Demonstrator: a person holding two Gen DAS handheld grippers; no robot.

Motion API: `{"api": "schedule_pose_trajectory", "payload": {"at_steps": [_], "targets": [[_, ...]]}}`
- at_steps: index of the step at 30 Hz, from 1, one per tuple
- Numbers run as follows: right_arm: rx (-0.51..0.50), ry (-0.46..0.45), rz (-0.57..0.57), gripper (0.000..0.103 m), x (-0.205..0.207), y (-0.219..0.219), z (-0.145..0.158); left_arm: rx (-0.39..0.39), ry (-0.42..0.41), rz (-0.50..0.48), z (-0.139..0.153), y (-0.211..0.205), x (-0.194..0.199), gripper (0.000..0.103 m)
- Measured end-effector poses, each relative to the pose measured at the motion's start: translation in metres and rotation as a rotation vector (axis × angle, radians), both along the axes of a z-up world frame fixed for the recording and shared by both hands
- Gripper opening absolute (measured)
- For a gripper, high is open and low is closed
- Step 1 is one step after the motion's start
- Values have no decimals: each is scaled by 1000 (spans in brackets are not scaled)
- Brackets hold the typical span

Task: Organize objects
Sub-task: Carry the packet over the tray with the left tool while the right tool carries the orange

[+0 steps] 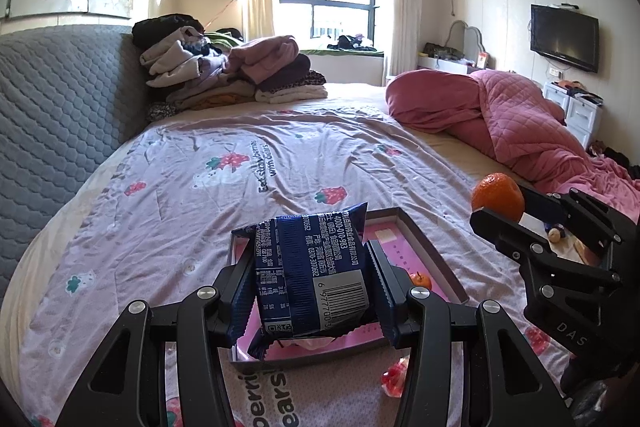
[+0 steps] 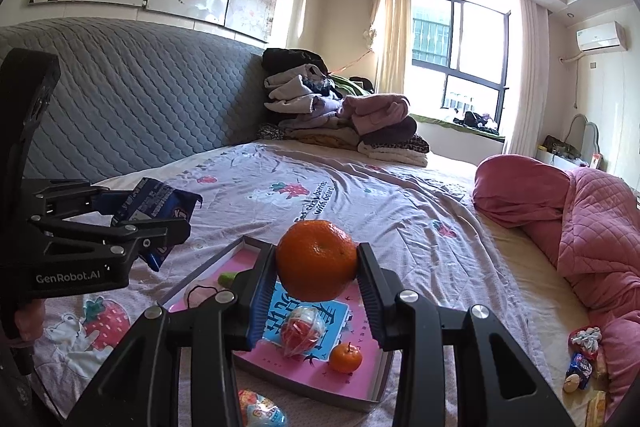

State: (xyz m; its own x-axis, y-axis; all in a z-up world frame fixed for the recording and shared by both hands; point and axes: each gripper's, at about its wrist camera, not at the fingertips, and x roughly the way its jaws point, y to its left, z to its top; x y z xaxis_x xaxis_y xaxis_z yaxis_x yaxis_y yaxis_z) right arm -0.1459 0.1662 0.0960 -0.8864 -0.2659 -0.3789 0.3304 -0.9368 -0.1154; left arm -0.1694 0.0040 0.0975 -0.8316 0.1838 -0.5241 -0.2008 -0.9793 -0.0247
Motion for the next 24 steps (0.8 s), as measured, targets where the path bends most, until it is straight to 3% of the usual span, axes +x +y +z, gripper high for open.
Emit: {"api": "schedule_pose_trajectory", "payload": {"at_steps": [13, 24], "targets": [[25, -28, -8, 40, -20, 4, -10, -15, -27, 29, -14, -2, -23, 52], [46, -102, -21, 40, -34, 3, -37, -13, -114, 67, -59, -30, -46, 52]]}}
